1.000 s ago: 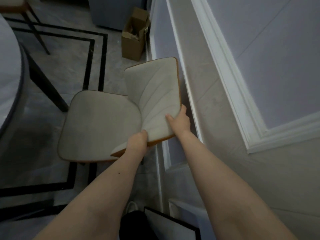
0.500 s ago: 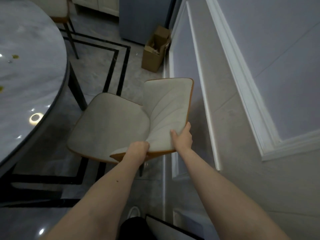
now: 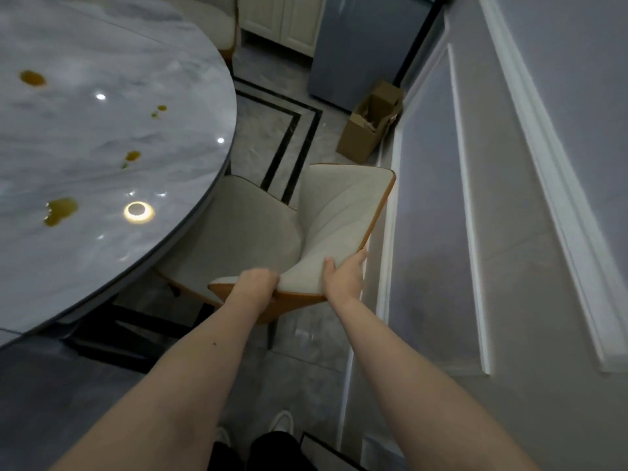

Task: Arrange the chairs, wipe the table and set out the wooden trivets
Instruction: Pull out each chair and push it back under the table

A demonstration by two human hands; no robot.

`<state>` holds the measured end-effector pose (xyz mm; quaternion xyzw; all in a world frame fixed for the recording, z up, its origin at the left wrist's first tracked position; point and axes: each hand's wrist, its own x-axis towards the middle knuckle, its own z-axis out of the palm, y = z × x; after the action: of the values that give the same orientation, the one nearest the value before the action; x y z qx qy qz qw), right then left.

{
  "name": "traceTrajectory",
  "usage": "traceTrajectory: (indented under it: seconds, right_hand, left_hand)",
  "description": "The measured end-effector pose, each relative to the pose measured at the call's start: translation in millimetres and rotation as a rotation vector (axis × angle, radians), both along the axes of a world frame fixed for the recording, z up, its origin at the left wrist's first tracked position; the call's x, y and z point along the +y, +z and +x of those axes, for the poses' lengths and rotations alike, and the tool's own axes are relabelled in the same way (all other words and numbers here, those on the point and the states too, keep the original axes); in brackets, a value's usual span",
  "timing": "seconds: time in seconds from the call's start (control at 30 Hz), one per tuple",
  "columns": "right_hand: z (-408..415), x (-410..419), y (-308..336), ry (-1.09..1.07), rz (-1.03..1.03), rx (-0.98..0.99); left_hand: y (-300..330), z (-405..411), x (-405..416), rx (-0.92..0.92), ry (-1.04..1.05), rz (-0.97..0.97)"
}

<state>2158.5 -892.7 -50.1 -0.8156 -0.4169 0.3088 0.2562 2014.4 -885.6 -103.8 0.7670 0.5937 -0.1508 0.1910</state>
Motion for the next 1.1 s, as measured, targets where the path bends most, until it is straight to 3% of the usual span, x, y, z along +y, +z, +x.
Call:
traceTrajectory:
  seconds: [0.43,0.77,0.93,1.1]
  right_hand:
    - [-58.5,42.4,-11.1,0.117,-0.004,-0.003]
    - [-14.9,51.5,0.4,0.325,-0.094,0.235]
    - [38.4,93.2,15.4,0.391,-0.071,0.184]
    - [89.3,147.3,35.0,0.454,-0.086,0.161]
  left_hand:
    - [7.5,-56.0,8.4,-0.013,0.232,-0.017]
    - [35.3,-33.2,48.2,0.035,0.212,-0.315]
    - [74.2,20.8,100.2,-0.171,0.274,-0.183]
    - [99.3,80.1,156.7,-0.244,0.370,-0.032]
